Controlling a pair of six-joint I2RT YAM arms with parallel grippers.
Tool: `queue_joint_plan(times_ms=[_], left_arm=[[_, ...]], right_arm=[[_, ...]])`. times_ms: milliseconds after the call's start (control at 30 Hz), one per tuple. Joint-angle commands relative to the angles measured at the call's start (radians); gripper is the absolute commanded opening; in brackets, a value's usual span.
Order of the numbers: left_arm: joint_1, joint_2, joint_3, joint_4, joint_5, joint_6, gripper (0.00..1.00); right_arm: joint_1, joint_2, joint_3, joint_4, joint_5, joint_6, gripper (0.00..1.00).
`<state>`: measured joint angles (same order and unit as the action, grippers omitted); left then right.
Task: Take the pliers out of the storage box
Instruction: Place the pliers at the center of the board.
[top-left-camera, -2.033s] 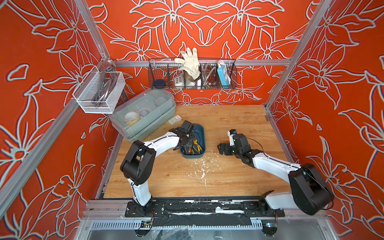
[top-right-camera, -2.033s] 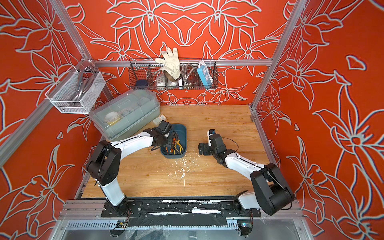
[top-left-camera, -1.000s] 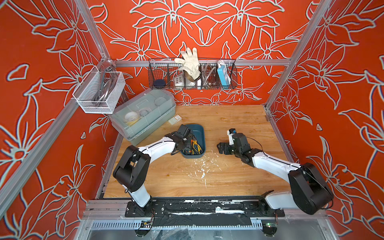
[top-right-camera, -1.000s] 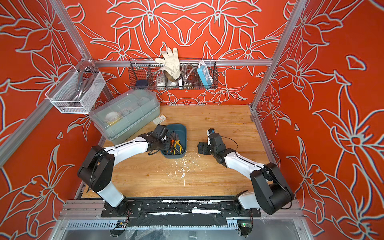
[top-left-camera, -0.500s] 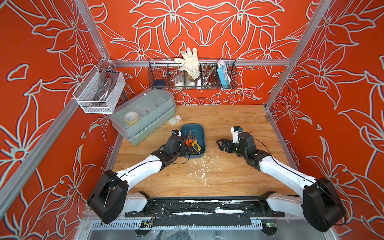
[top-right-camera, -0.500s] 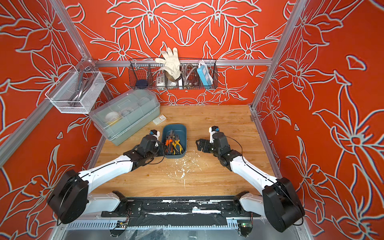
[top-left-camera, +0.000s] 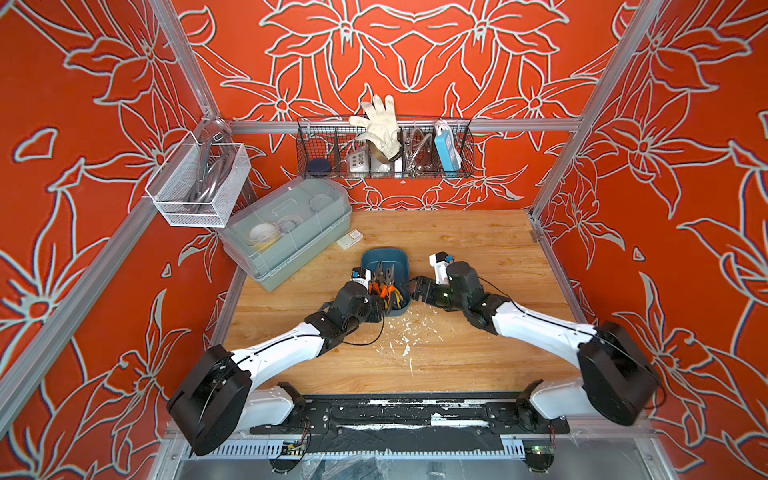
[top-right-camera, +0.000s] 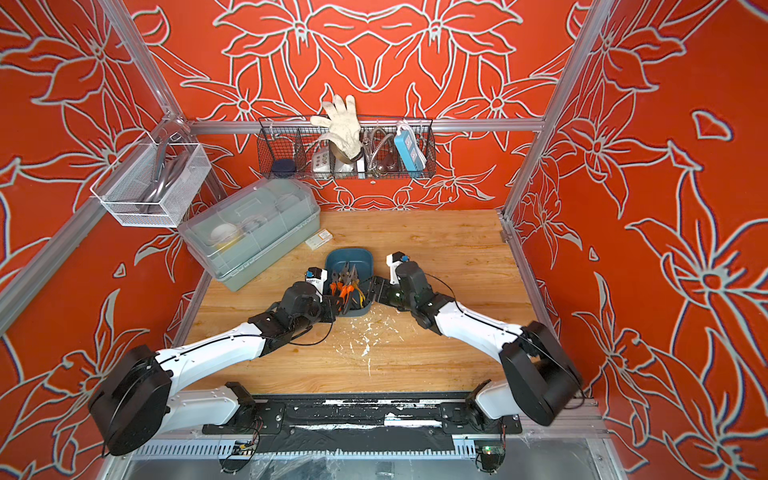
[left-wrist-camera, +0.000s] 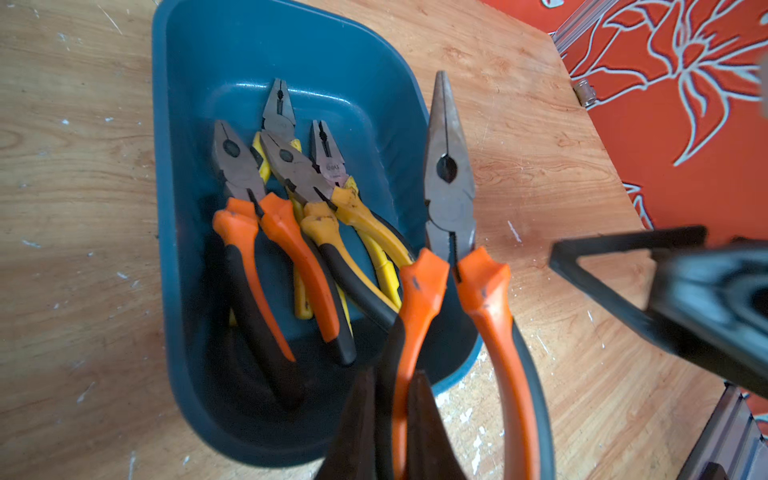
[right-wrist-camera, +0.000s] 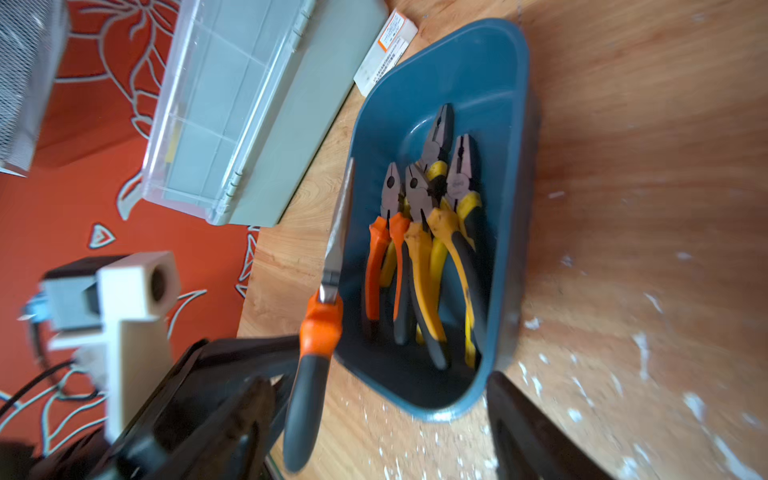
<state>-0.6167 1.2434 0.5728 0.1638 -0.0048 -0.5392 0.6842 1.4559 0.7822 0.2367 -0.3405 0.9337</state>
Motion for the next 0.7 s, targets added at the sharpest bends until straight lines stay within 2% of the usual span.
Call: queue_joint_plan(times_ms=[0,100,267,400,533,600,667], left_arm=[[-0.002,-0.012,0.029,0.046,0.009,0.018,0.0],[-0.002,-0.022,0.028,0.047,0.012,0.018,0.0],[-0.002,-0.05,0.021,0.035,-0.008,0.034,0.0],[-0.002,-0.058,0.016,0.037,-0.017,0.028,0.0],[-0.002,-0.065,0.017,0.03,-0.025,0.033,0.0],[-0.002,-0.072,0.012,0.03,-0.035,0.035,0.0],[-0.002,-0.069,0.014,0.032,-0.033,0.036,0.0]], right_arm=[[0.025,0.071,0.068,0.031,-0.027,0.025,0.79],[0.051,0.123,0.122,0.028,-0.016,0.026,0.75],[0.076,0.218,0.216,-0.007,-0.05,0.037,0.63],[0.085,0.257,0.233,0.014,-0.055,0.067,0.52],[0.093,0.278,0.257,0.012,-0.054,0.079,0.47],[0.097,0.286,0.273,-0.003,-0.059,0.072,0.41],[0.097,0.288,0.276,-0.01,-0.063,0.063,0.3]])
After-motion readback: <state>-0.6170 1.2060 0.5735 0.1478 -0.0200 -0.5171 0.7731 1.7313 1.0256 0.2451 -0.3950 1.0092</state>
